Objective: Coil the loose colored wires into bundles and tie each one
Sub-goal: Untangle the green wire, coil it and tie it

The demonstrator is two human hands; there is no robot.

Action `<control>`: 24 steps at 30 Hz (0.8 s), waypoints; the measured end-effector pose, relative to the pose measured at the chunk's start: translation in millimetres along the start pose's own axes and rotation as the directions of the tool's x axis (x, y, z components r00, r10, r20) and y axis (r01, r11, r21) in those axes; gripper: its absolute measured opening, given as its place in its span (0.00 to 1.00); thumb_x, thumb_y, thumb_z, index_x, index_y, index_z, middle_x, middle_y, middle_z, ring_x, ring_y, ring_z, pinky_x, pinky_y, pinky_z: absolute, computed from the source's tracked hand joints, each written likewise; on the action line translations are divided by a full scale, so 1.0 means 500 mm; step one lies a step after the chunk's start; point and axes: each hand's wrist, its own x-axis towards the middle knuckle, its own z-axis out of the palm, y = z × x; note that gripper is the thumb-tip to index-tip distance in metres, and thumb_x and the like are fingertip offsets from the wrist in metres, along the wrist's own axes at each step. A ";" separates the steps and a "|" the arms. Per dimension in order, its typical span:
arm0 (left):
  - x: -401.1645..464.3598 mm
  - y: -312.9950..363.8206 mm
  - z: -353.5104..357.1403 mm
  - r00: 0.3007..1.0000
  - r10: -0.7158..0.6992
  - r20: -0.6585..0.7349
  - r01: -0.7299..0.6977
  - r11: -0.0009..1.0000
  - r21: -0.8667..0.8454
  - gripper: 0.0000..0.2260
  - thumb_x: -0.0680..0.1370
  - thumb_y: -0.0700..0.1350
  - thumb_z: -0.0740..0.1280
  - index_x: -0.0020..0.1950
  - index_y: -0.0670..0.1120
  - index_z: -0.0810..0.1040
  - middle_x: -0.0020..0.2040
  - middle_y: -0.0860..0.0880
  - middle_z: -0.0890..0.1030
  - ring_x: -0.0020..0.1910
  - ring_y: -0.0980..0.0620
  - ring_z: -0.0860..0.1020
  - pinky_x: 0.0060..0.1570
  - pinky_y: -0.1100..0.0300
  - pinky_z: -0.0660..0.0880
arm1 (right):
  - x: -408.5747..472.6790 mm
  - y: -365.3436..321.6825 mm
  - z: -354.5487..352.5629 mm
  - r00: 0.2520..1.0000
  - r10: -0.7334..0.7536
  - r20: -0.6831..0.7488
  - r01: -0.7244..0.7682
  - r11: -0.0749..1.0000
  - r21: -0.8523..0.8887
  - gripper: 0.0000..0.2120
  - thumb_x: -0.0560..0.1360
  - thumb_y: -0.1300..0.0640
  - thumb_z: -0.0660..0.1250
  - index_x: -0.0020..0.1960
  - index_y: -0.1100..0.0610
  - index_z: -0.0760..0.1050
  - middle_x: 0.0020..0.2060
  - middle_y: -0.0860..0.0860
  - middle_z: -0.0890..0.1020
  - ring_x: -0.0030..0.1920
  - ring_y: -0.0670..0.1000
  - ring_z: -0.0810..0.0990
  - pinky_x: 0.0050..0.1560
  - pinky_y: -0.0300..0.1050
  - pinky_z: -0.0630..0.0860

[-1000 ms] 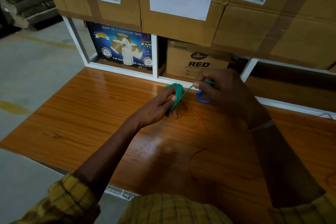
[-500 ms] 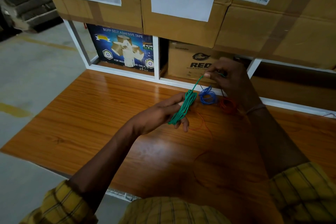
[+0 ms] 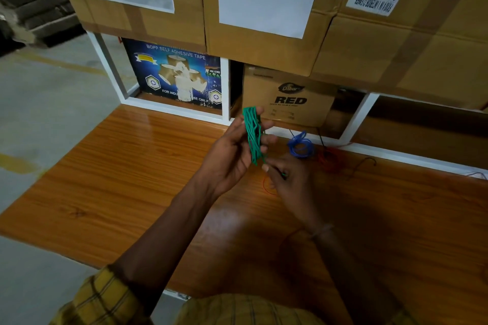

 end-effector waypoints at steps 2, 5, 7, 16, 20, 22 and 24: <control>0.013 -0.007 -0.006 0.994 0.031 -0.100 -0.038 0.997 -0.061 0.17 0.89 0.44 0.52 0.78 0.44 0.68 0.65 0.36 0.77 0.51 0.45 0.85 0.47 0.58 0.83 | -0.011 -0.009 0.010 0.999 -0.025 -0.033 0.023 0.998 -0.063 0.10 0.77 0.59 0.72 0.56 0.52 0.86 0.42 0.46 0.79 0.42 0.49 0.82 0.39 0.57 0.81; 0.023 -0.018 -0.010 0.981 0.027 -0.192 -0.061 0.983 -0.172 0.15 0.89 0.44 0.53 0.74 0.45 0.70 0.62 0.36 0.78 0.51 0.43 0.86 0.48 0.57 0.84 | -0.017 -0.039 0.010 0.988 -0.120 -0.097 0.092 0.962 -0.256 0.04 0.76 0.59 0.74 0.49 0.54 0.86 0.39 0.49 0.79 0.38 0.47 0.80 0.36 0.52 0.79; 0.027 -0.024 -0.011 0.975 0.013 -0.221 -0.069 0.966 -0.248 0.14 0.89 0.45 0.54 0.72 0.44 0.71 0.65 0.35 0.75 0.51 0.43 0.86 0.49 0.57 0.85 | -0.014 -0.056 0.008 0.977 -0.165 -0.138 0.107 0.929 -0.354 0.01 0.75 0.58 0.75 0.44 0.55 0.84 0.37 0.49 0.78 0.34 0.47 0.78 0.32 0.51 0.77; 0.029 -0.026 -0.021 0.978 -0.108 -0.177 0.016 0.891 -0.455 0.12 0.86 0.47 0.59 0.63 0.43 0.78 0.60 0.32 0.80 0.48 0.45 0.85 0.54 0.56 0.83 | -0.009 -0.083 -0.018 0.934 -0.296 -0.202 0.224 0.923 -0.313 0.05 0.75 0.57 0.74 0.47 0.58 0.84 0.43 0.50 0.83 0.41 0.45 0.82 0.38 0.40 0.79; 0.030 -0.021 -0.024 0.976 -0.144 -0.161 0.045 0.864 -0.502 0.14 0.88 0.47 0.56 0.63 0.43 0.78 0.61 0.32 0.80 0.49 0.47 0.83 0.52 0.57 0.83 | -0.005 -0.096 -0.016 0.929 -0.323 -0.179 0.263 0.919 -0.295 0.05 0.77 0.58 0.73 0.48 0.60 0.84 0.44 0.51 0.83 0.45 0.46 0.82 0.42 0.39 0.79; 0.029 -0.016 -0.021 0.979 -0.131 -0.156 0.036 0.864 -0.502 0.14 0.87 0.47 0.56 0.64 0.42 0.78 0.58 0.32 0.82 0.48 0.48 0.82 0.51 0.58 0.83 | -0.002 -0.101 -0.016 0.931 -0.315 -0.183 0.254 0.922 -0.294 0.02 0.76 0.63 0.74 0.49 0.61 0.84 0.45 0.51 0.82 0.46 0.44 0.80 0.44 0.33 0.77; 0.027 -0.010 -0.018 0.984 -0.109 -0.140 0.029 0.878 -0.477 0.14 0.86 0.46 0.56 0.64 0.41 0.76 0.55 0.34 0.82 0.46 0.50 0.80 0.52 0.60 0.80 | -0.001 -0.110 -0.014 0.937 -0.295 -0.189 0.237 0.932 -0.275 0.03 0.75 0.64 0.75 0.48 0.60 0.84 0.45 0.49 0.82 0.46 0.41 0.79 0.46 0.29 0.74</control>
